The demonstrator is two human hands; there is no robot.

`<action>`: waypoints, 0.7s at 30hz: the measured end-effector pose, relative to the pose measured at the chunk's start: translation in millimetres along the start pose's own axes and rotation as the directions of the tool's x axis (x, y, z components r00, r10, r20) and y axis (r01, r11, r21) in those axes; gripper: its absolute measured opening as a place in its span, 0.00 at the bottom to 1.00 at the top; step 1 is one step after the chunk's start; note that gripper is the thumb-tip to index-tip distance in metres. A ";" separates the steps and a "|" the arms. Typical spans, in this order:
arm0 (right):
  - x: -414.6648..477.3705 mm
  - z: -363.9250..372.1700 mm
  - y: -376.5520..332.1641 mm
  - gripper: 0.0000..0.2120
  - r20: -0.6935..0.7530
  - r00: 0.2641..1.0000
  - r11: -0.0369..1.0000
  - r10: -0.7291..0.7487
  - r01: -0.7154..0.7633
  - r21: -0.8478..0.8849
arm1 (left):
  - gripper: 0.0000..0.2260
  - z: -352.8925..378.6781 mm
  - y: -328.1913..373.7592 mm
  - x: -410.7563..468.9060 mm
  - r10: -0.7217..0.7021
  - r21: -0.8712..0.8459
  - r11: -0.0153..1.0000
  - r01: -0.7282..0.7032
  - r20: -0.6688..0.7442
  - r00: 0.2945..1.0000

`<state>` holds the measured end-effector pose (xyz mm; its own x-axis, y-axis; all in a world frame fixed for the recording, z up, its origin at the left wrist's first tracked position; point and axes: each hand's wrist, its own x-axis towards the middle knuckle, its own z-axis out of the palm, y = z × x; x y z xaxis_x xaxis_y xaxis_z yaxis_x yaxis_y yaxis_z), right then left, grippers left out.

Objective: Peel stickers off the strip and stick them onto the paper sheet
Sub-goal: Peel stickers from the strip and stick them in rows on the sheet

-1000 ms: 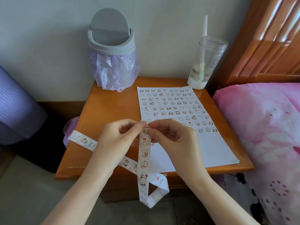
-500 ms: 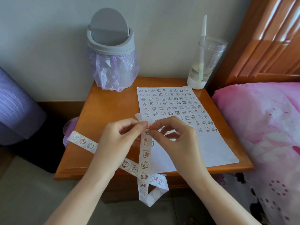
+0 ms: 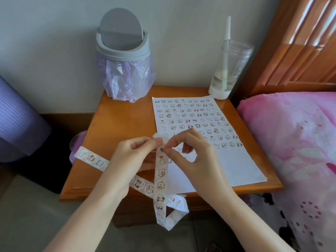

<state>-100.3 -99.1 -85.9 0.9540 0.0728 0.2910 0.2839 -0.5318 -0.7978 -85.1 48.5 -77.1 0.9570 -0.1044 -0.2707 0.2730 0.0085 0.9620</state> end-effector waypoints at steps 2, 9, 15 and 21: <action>0.2 -4.3 -1.8 0.10 0.020 1.000 1.000 0.000 0.000 0.010 | 0.07 1.0 -2.4 0.7 0.054 0.060 0.997 -0.052 -0.039 0.998; 16.2 -56.4 12.2 0.03 0.034 0.958 0.950 0.283 -0.285 0.124 | 0.06 6.5 -11.3 2.5 0.127 0.214 0.970 -0.114 -0.046 0.991; 15.8 -59.2 30.8 0.02 0.167 0.888 0.897 0.429 -0.441 0.040 | 0.06 6.5 -13.3 3.2 0.178 0.365 0.919 -0.149 -0.048 0.983; 13.9 -50.6 34.1 0.01 0.129 0.883 0.890 0.451 -0.456 0.010 | 0.06 6.5 -14.0 3.7 0.172 0.389 0.911 -0.139 -0.051 0.984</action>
<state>-82.3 -158.9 -82.4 0.9829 -0.0670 -0.1714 -0.1818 -0.4984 -0.8477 -86.0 41.5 -91.3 0.9935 -0.0501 -0.1024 0.0773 -0.3645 0.9280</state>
